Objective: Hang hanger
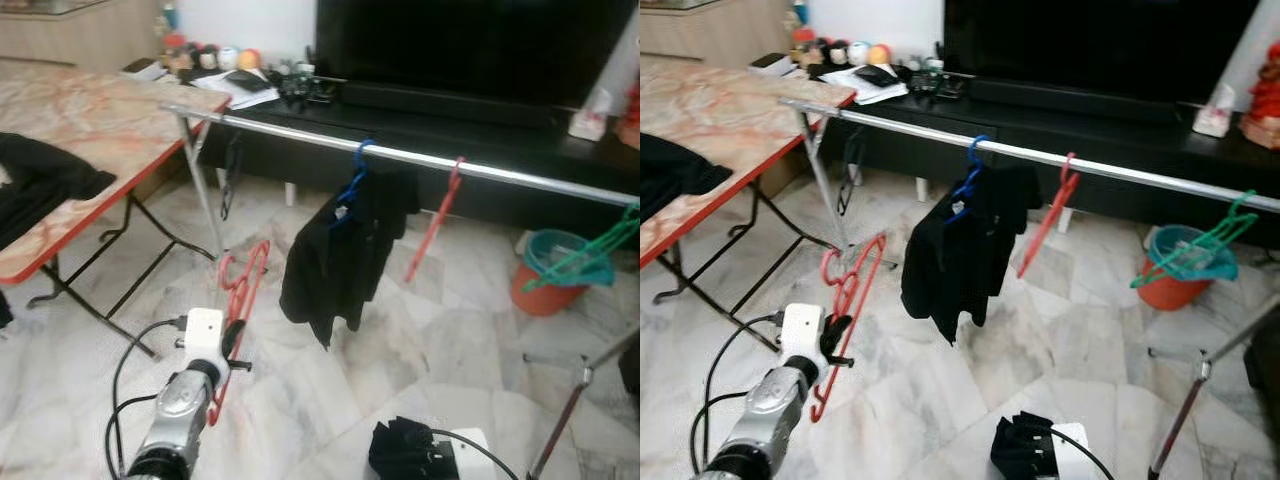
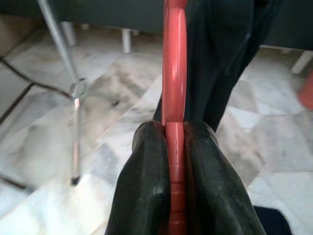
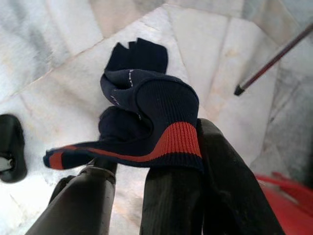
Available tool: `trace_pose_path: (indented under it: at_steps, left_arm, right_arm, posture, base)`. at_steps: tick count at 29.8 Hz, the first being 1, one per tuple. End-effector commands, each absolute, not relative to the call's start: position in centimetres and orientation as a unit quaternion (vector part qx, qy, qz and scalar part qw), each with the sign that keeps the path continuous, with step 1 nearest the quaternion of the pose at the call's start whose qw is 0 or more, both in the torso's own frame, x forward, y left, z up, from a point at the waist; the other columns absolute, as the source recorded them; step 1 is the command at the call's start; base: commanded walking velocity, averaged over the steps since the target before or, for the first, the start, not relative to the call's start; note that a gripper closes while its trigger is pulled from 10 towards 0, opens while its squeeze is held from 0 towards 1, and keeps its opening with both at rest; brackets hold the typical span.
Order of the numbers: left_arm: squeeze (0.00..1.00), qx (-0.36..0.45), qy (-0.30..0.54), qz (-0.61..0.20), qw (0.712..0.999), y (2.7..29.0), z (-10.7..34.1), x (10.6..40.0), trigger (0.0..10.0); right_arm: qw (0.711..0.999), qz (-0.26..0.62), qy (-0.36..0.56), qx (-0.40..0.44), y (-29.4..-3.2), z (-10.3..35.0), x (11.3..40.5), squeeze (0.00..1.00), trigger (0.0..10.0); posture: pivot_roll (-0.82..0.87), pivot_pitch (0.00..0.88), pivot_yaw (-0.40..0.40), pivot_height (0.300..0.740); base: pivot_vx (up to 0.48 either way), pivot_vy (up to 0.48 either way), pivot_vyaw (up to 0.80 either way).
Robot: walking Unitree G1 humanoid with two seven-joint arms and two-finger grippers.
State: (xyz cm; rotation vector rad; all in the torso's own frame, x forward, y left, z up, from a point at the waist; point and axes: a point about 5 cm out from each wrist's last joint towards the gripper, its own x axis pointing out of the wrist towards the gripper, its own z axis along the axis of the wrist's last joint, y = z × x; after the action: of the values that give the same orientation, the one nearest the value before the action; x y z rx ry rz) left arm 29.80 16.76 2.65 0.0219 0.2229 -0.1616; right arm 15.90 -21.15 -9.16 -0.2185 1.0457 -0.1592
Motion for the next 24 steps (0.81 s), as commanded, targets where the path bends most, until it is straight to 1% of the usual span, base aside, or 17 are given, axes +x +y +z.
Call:
trace_pose_path:
  at_steps: [1, 5, 24]
  left_arm:
    - [0.0, 0.016, 0.115, -0.07, 0.991, 17.7, 2.7, 29.7, 10.0]
    - [0.0, 0.016, 0.114, -0.071, 0.991, 17.7, 2.7, 29.7, 10.0]
    - [0.0, 0.026, 0.101, -0.095, 0.99, 16.6, 3.0, 29.7, 10.0]
  right_arm:
    - [0.869, -0.076, 0.481, -0.093, -20.7, -8.9, 16.5, 0.0, 10.0]
    - [0.874, -0.078, 0.472, -0.083, -20.6, -8.9, 16.6, 0.0, 10.0]
    - [0.884, -0.104, 0.451, -0.063, -20.7, -8.7, 16.7, 0.0, 10.0]
  posture:
    - [0.02, 0.0, -0.038, 0.74]
    - [0.03, 0.0, -0.037, 0.74]
    - [0.04, 0.0, -0.036, 0.74]
  base:
    - [0.0, 0.48, 0.0]
    - [0.0, 0.48, 0.0]
    - [0.0, 0.0, 0.0]
